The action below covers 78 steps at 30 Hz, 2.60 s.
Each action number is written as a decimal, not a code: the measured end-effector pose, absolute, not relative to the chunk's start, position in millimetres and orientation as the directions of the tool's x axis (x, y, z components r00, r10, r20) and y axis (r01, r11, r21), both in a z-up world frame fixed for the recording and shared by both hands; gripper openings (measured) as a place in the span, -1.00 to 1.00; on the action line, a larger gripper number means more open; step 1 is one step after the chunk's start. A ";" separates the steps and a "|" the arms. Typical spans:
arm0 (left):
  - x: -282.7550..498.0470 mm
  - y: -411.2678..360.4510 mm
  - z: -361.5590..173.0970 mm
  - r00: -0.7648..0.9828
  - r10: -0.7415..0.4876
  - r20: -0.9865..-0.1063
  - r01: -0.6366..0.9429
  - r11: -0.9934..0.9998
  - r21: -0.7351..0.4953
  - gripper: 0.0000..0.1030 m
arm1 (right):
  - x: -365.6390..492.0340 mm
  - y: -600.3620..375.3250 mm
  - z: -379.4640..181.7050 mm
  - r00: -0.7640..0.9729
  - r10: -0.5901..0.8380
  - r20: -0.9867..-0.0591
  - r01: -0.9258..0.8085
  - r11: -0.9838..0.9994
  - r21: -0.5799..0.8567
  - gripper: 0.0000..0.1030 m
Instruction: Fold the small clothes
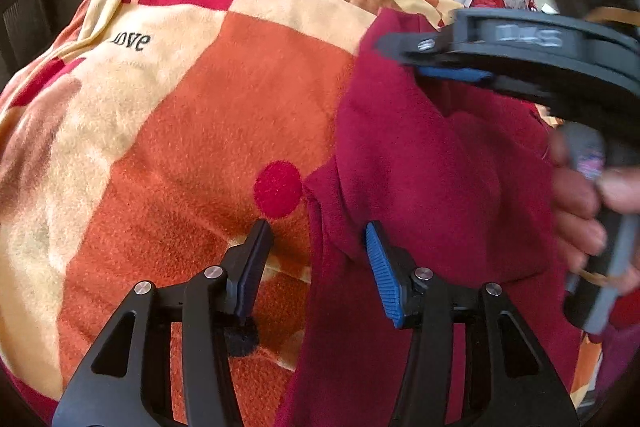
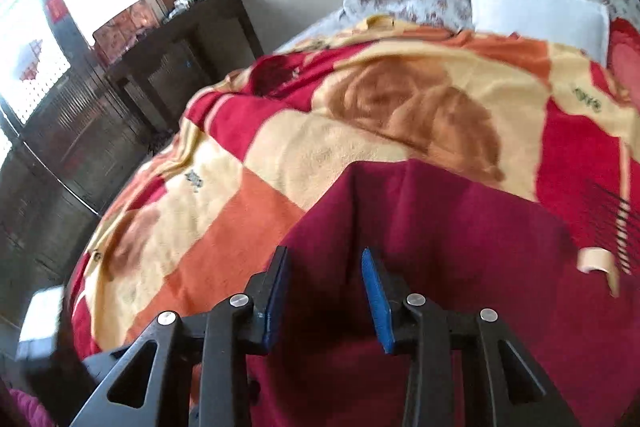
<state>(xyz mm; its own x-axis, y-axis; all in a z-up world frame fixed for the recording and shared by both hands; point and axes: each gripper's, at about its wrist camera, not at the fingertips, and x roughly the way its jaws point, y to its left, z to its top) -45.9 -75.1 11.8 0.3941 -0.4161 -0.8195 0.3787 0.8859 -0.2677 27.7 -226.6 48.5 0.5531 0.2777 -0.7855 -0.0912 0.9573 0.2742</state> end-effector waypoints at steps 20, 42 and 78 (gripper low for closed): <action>-30.5 -65.8 12.8 0.404 -0.420 -0.813 0.359 0.890 -0.282 0.00 | 6.3 -241.5 74.8 0.633 0.208 -0.746 -0.144 0.978 0.151 -0.69; -33.6 -75.5 15.1 0.423 -0.389 -0.818 0.342 0.905 -0.253 0.00 | -48.9 -275.8 60.6 0.660 -0.065 -0.748 -0.059 0.989 -0.138 -0.94; -47.7 -160.4 40.0 0.445 -0.382 -0.810 0.493 0.859 -0.134 0.03 | -226.6 -415.0 39.1 0.548 -0.243 -0.800 0.455 0.890 0.042 -0.37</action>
